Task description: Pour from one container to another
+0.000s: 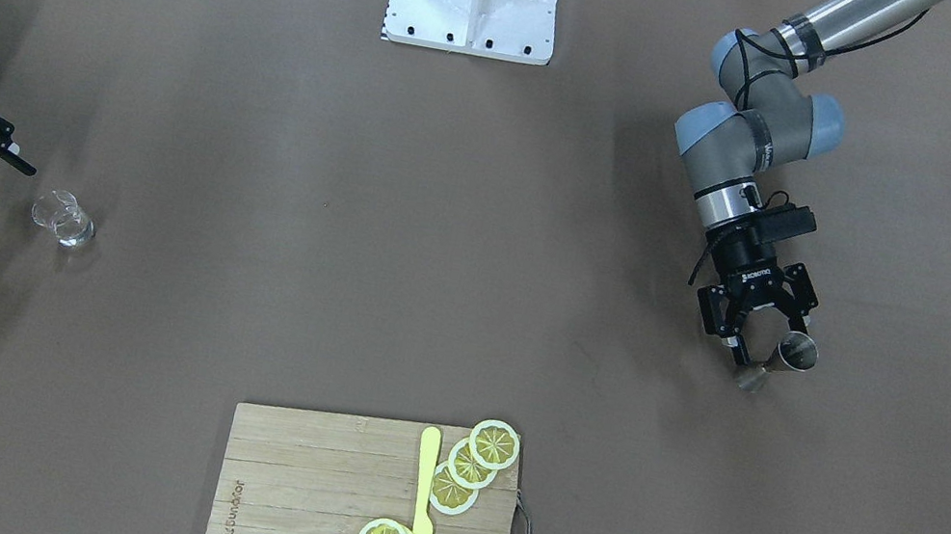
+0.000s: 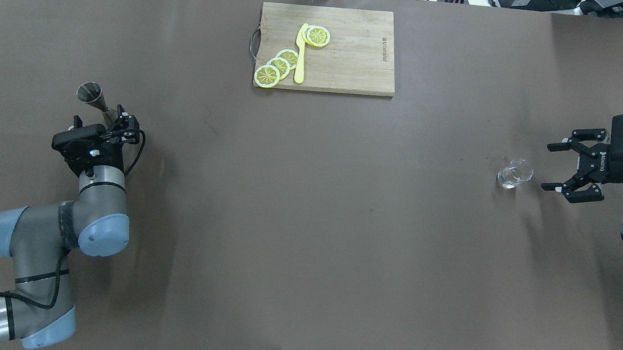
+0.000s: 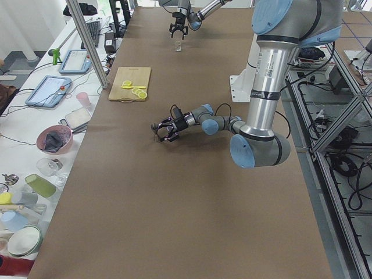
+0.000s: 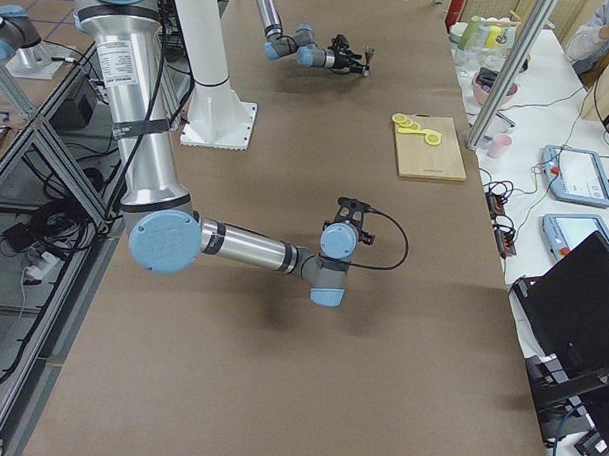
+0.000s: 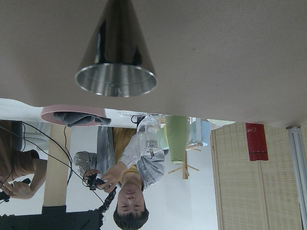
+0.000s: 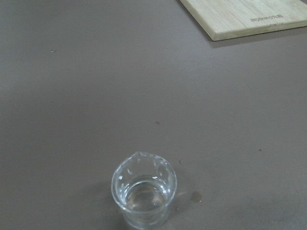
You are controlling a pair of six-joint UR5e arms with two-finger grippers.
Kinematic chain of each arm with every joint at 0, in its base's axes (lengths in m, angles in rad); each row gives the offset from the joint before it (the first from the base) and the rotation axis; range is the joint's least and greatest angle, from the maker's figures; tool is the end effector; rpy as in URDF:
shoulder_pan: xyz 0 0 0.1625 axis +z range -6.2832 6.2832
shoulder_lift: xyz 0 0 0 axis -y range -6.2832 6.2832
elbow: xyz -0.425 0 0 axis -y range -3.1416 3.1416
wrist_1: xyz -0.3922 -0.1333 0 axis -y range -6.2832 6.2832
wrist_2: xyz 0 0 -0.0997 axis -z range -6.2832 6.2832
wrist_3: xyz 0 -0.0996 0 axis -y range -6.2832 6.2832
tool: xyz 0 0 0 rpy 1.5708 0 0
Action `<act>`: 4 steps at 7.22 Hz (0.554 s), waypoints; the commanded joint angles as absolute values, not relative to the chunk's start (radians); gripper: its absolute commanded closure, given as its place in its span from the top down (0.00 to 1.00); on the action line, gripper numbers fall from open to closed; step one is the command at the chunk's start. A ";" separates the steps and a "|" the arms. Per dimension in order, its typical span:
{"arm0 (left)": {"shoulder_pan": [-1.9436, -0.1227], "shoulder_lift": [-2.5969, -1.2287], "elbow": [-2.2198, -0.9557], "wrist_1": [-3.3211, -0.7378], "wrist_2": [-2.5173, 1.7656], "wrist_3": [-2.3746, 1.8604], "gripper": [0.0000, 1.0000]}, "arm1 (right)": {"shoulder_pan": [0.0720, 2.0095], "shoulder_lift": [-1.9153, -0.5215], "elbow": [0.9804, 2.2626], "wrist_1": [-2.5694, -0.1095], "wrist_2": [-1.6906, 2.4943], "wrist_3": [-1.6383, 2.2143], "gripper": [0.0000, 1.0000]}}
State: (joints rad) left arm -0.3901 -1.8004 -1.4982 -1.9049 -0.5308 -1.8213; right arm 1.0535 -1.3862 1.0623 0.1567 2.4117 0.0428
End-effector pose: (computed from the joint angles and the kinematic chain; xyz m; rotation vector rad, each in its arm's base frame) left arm 0.4677 -0.4293 0.5125 1.0784 0.3849 -0.8263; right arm -0.2117 -0.4915 0.6178 1.1062 -1.0653 -0.9674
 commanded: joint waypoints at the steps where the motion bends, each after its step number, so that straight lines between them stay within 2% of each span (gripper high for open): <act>1: -0.397 -1.804 -1.490 -1.904 -0.532 -1.821 0.93 | 1.051 -1.390 1.065 0.158 2.390 0.046 1.00; 2: -0.399 -1.804 -1.489 -1.904 -0.531 -1.819 0.92 | 1.045 -1.388 1.065 0.160 2.390 0.048 1.00; 4: -0.406 -1.809 -1.488 -1.904 -0.532 -1.815 0.81 | 1.019 -1.388 1.065 0.160 2.390 0.048 1.00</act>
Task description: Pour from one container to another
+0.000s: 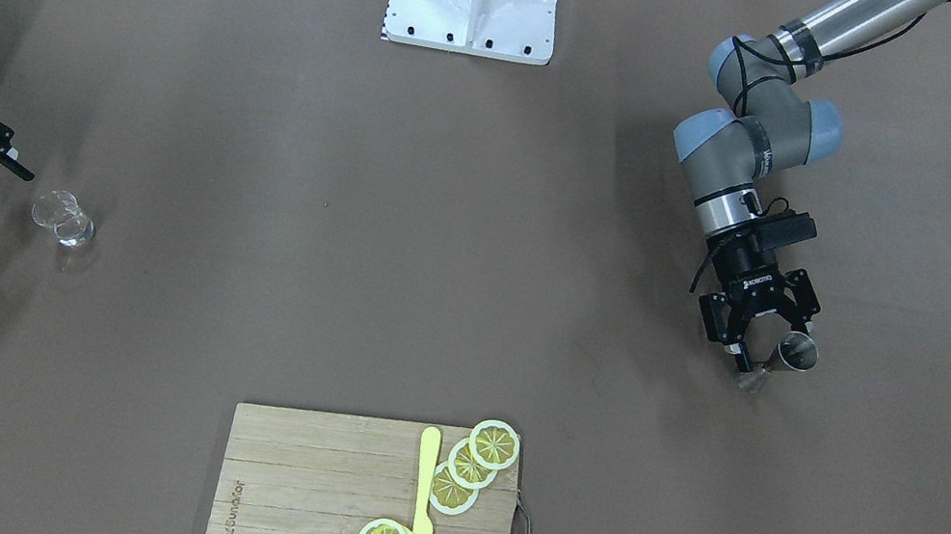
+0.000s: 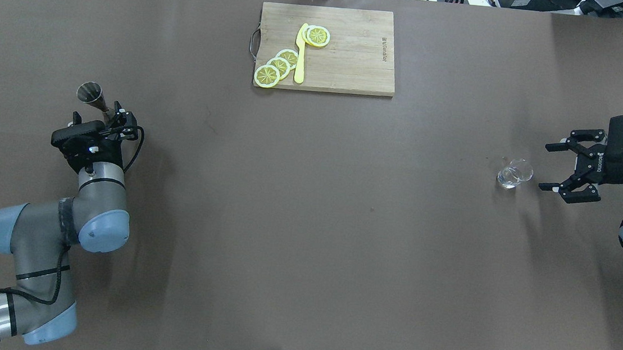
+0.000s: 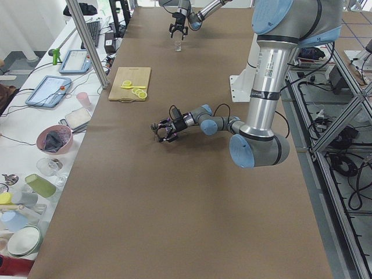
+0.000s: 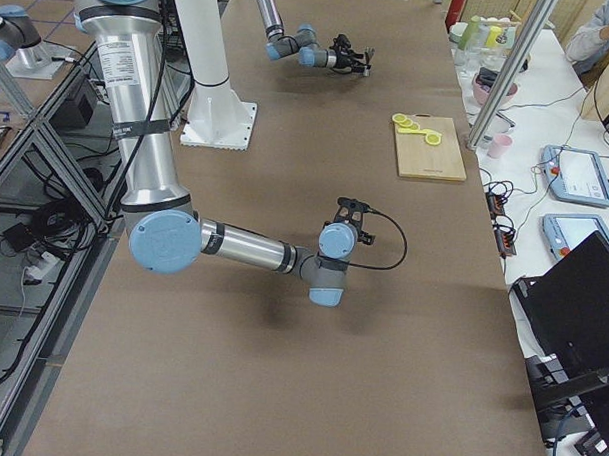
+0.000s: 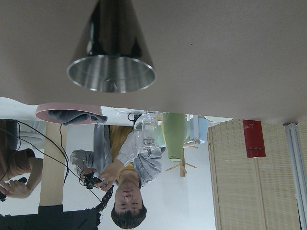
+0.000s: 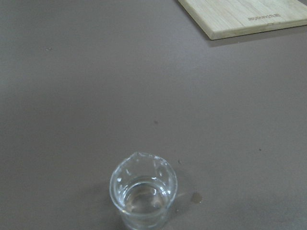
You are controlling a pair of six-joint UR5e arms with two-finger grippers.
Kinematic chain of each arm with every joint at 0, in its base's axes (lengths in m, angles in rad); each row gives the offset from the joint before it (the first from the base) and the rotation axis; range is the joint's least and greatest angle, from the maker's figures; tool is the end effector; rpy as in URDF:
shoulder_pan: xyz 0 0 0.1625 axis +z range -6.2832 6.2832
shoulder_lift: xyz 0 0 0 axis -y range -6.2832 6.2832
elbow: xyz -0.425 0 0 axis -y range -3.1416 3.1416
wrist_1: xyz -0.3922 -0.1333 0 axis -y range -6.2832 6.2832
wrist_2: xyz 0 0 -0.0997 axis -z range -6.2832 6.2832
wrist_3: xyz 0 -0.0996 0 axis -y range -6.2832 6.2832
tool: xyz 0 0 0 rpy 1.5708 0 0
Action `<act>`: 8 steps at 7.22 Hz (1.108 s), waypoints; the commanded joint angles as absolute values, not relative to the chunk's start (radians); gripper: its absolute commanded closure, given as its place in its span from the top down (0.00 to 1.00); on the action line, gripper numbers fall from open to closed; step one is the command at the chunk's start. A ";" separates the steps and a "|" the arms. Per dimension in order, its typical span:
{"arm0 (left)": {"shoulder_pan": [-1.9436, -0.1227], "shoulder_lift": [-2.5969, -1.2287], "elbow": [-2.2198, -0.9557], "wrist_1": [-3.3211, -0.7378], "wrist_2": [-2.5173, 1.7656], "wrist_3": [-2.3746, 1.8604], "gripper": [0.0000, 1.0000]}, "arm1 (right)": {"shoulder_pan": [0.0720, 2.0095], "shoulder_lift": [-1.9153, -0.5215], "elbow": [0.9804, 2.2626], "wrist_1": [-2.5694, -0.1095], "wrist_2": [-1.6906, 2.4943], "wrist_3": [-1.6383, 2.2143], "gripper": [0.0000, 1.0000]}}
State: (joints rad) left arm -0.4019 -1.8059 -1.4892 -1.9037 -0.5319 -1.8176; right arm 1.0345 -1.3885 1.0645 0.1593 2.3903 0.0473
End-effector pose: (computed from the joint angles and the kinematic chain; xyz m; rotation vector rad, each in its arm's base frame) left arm 0.4649 -0.4357 0.5139 1.0808 0.3724 -0.8311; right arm -0.2199 -0.4884 0.6181 1.1065 -1.0630 -0.9655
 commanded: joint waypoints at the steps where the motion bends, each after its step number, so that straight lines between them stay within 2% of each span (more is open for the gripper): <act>1: -0.407 -1.810 -1.488 -1.905 -0.532 -1.815 0.76 | 1.000 -1.390 1.065 0.160 2.390 0.048 1.00; 5: -0.408 -1.816 -1.480 -1.904 -0.531 -1.813 0.75 | 0.985 -1.381 1.063 0.160 2.361 0.046 1.00; 8: -0.411 -1.841 -1.445 -1.887 -0.529 -1.813 0.70 | 0.985 -1.378 1.060 0.156 2.352 0.049 1.00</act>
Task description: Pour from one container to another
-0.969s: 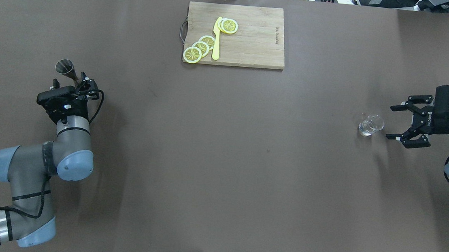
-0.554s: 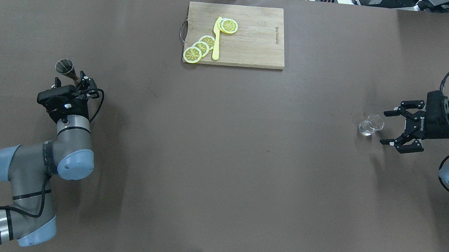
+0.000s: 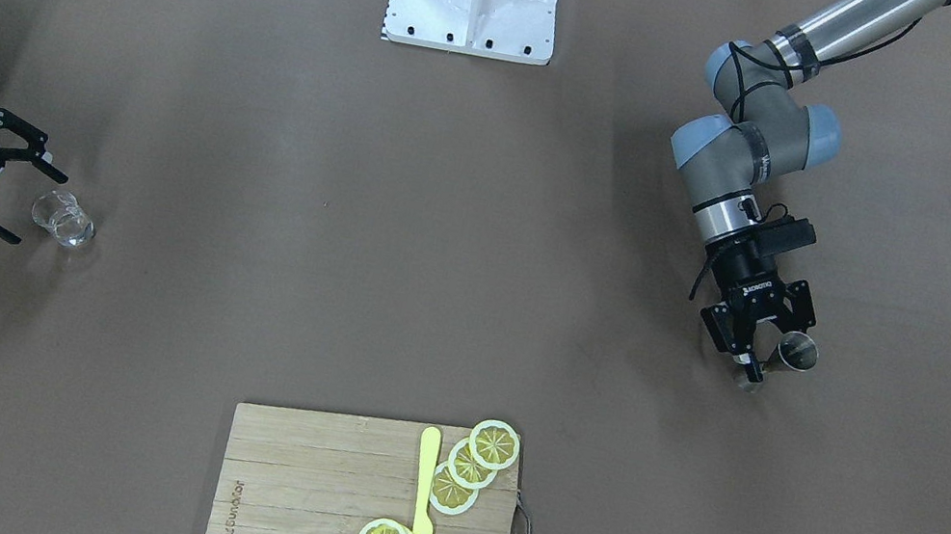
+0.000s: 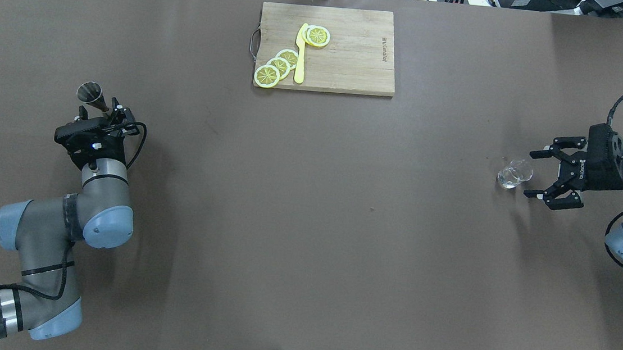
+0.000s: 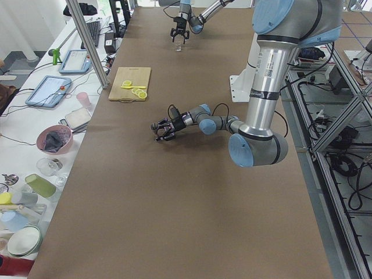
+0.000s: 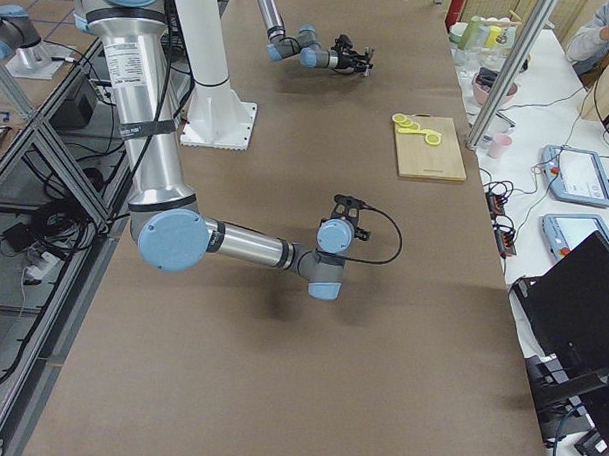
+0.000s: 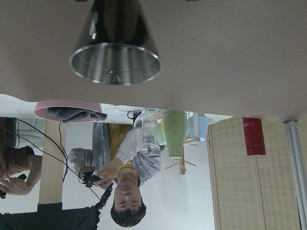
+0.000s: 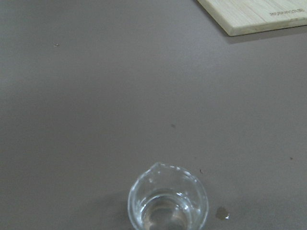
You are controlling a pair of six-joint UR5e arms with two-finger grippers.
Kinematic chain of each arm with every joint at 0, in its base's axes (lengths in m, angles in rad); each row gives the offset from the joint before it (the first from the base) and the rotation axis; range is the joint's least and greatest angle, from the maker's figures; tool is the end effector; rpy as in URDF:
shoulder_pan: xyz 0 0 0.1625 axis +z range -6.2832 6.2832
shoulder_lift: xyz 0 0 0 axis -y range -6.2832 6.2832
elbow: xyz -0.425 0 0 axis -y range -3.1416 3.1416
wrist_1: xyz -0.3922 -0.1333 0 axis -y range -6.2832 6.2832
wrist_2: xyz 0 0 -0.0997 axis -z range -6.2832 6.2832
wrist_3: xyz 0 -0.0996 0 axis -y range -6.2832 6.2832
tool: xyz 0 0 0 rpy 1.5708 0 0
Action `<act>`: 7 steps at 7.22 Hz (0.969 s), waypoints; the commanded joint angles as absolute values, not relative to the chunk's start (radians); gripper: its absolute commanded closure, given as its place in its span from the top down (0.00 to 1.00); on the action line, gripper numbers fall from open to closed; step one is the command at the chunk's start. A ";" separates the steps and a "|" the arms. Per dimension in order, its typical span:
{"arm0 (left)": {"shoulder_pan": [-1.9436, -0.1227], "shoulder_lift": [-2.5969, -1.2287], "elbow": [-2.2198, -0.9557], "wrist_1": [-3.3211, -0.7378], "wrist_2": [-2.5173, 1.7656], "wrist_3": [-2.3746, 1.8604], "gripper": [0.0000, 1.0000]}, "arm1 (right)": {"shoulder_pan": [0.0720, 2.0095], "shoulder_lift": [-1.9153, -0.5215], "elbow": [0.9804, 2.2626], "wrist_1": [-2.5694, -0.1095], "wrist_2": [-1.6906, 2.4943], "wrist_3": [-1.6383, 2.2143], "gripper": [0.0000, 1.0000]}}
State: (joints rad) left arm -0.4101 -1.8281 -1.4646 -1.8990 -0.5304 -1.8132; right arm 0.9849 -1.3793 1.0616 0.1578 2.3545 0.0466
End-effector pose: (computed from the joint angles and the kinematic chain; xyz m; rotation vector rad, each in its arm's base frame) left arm 0.4698 -0.4433 0.5132 1.0848 0.3587 -0.8313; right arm -0.2455 -0.4839 0.6151 1.1051 -1.0673 -0.9829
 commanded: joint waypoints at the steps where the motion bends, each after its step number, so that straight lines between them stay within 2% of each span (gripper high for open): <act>1: -0.413 -1.847 -1.442 -1.838 -0.529 -1.813 0.69 | 0.980 -1.373 1.058 0.156 2.349 0.051 1.00; 2: -0.414 -1.847 -1.442 -1.827 -0.529 -1.813 0.66 | 0.977 -1.373 1.058 0.155 2.347 0.051 1.00; 7: -0.428 -1.870 -1.443 -1.847 -0.532 -1.816 0.66 | 0.960 -1.359 1.057 0.150 2.321 0.054 1.00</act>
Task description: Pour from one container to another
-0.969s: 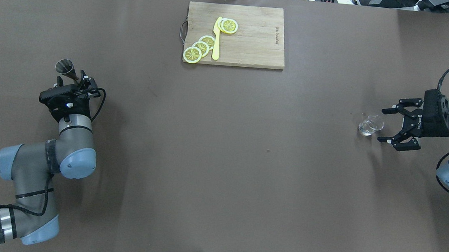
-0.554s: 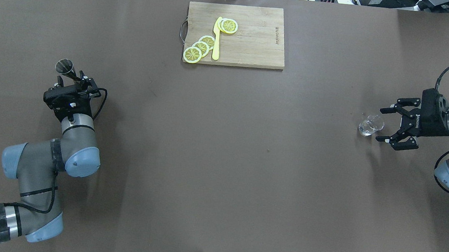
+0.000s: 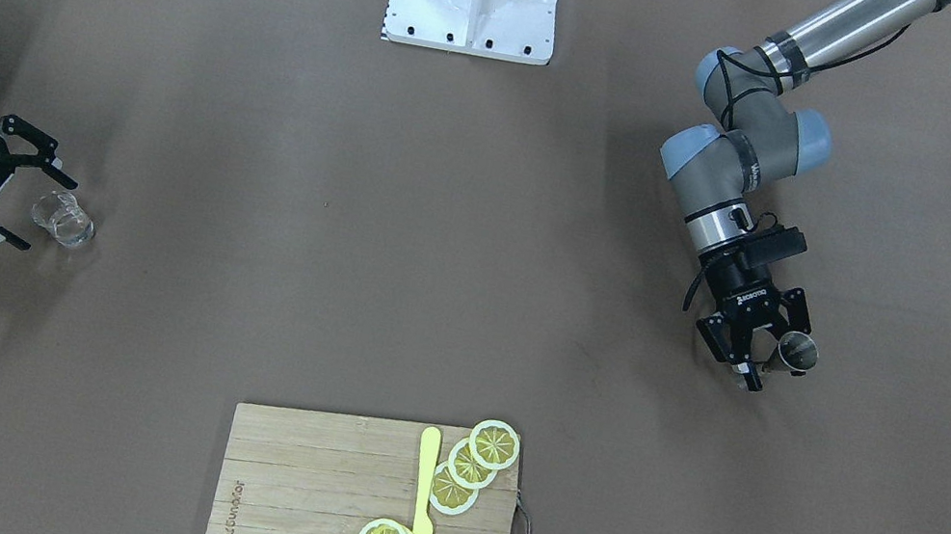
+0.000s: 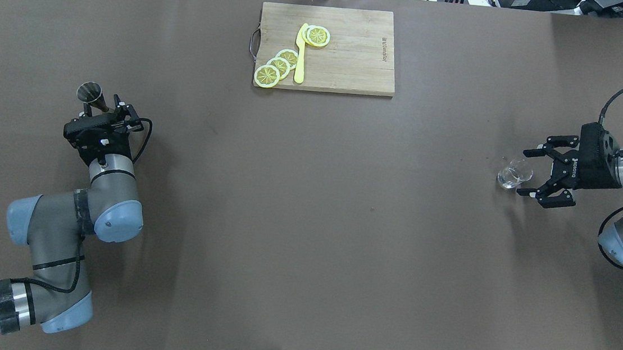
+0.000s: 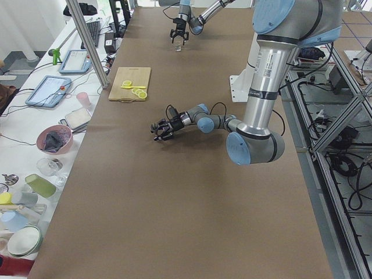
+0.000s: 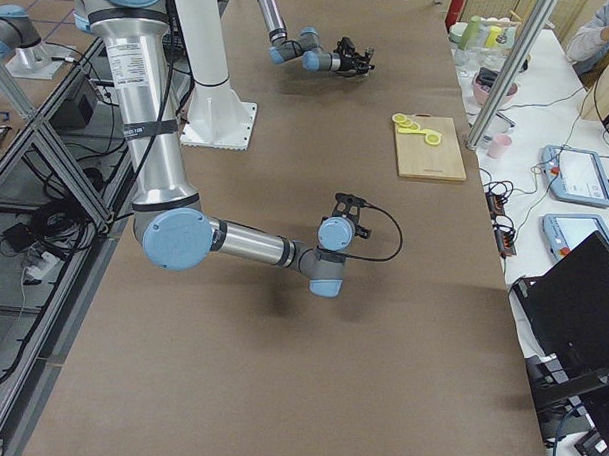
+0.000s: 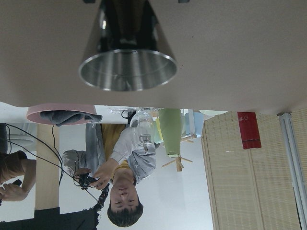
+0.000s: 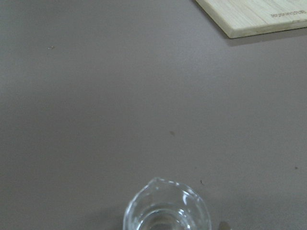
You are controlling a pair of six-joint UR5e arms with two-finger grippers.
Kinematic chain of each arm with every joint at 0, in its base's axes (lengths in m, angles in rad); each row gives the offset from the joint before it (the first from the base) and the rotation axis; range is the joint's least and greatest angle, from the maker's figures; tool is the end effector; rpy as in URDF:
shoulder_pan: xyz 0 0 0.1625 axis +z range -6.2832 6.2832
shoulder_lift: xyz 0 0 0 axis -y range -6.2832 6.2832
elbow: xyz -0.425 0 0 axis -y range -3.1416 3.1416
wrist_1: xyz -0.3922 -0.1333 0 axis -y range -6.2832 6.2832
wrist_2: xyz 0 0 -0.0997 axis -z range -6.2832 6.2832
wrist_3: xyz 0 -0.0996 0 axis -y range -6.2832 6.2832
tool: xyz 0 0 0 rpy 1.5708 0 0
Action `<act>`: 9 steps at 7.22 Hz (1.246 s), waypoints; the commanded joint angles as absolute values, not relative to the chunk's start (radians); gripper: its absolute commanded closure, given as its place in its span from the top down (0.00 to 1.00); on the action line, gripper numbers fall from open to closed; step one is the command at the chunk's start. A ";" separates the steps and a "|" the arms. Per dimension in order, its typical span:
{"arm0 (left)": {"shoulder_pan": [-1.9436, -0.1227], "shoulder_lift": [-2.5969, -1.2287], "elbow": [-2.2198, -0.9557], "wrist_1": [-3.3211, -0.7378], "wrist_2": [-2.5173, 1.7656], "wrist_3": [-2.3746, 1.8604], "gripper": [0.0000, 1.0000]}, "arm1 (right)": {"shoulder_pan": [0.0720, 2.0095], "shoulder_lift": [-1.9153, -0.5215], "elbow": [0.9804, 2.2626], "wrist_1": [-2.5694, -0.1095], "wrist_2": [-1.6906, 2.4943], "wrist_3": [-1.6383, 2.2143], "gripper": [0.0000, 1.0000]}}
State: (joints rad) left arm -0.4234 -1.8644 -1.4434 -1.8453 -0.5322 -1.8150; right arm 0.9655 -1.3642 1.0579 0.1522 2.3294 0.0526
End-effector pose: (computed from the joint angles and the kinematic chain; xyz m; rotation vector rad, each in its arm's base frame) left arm 0.4766 -0.4551 0.5076 1.0851 0.3166 -0.8259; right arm -0.2585 -0.4874 0.6093 1.1094 -1.0639 -0.9783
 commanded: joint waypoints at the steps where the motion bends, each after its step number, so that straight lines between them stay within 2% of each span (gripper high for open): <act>1: -0.428 -1.870 -1.445 -1.847 -0.532 -1.818 0.66 | 0.957 -1.358 1.057 0.150 2.312 0.054 1.00; 2: -0.429 -1.870 -1.447 -1.845 -0.532 -1.822 0.66 | 0.953 -1.356 1.055 0.150 2.306 0.055 1.00; 5: -0.429 -1.867 -1.450 -1.845 -0.532 -1.825 0.52 | 0.946 -1.348 1.051 0.150 2.296 0.069 0.97; 6: -0.430 -1.867 -1.448 -1.845 -0.532 -1.825 0.52 | 0.946 -1.347 1.051 0.150 2.292 0.071 0.85; 7: -0.430 -1.867 -1.448 -1.845 -0.531 -1.825 0.52 | 0.946 -1.347 1.051 0.150 2.289 0.071 0.66; 8: -0.431 -1.865 -1.447 -1.845 -0.525 -1.825 0.52 | 0.945 -1.347 1.051 0.150 2.289 0.071 0.62; 9: -0.430 -1.865 -1.445 -1.845 -0.520 -1.825 0.52 | 0.945 -1.347 1.051 0.150 2.289 0.080 0.62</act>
State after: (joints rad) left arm -0.4302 -1.8659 -1.4467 -1.8454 -0.5260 -1.8254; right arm 0.9455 -1.3471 1.0508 0.1503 2.2894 0.0724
